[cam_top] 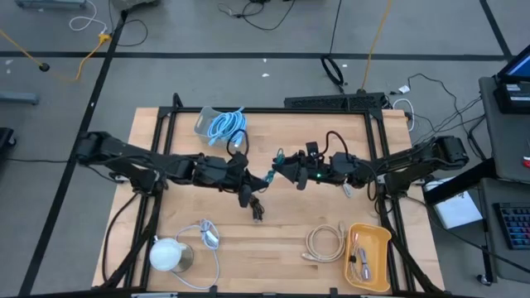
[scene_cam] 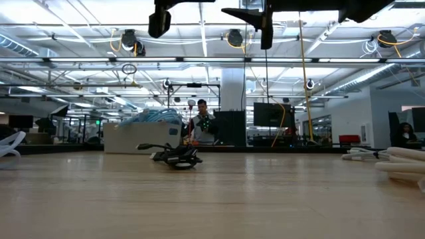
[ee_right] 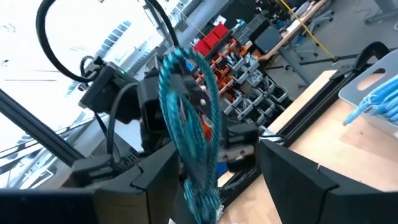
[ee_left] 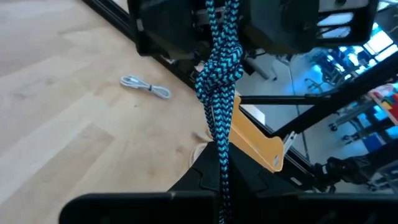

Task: Pick & Place USB Port
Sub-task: Put the dark blue charger cable into the yellow bin

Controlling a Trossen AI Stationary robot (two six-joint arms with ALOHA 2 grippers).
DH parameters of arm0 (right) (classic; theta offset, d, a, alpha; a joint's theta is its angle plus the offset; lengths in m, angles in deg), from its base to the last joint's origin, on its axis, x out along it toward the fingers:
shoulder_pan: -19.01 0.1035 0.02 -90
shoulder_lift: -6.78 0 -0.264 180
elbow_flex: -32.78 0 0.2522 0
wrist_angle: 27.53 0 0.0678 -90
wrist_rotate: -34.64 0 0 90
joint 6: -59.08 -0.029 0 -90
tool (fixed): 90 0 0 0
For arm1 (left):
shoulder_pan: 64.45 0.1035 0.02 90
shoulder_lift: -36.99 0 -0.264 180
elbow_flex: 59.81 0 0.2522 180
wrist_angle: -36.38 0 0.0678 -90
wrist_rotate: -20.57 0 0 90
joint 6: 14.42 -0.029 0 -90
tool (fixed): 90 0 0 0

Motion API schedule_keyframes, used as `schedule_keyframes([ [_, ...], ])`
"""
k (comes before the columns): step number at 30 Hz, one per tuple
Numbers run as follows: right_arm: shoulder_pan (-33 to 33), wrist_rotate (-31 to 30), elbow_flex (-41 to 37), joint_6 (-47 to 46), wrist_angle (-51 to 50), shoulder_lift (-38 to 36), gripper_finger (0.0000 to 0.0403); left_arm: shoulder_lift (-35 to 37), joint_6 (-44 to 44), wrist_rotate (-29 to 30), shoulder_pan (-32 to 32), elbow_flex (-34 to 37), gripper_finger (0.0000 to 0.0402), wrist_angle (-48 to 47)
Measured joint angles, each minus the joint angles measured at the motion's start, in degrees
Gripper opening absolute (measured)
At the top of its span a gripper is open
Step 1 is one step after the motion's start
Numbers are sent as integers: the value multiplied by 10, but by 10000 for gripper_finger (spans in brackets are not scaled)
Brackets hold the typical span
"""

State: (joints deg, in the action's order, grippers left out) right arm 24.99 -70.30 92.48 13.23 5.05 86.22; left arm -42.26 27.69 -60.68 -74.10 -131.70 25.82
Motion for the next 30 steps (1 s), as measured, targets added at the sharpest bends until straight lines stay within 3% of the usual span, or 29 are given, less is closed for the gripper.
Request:
schedule_keyframes([
  [7,0,1,0,-2,5,0,198,-4,-4,-3,7,0,5,9],
  [23,1,3,0,-4,6,0,47,-4,-11,-8,16,0,5,3],
  [30,1,2,0,-14,5,0,28,-4,-14,-8,21,0,5,2],
])
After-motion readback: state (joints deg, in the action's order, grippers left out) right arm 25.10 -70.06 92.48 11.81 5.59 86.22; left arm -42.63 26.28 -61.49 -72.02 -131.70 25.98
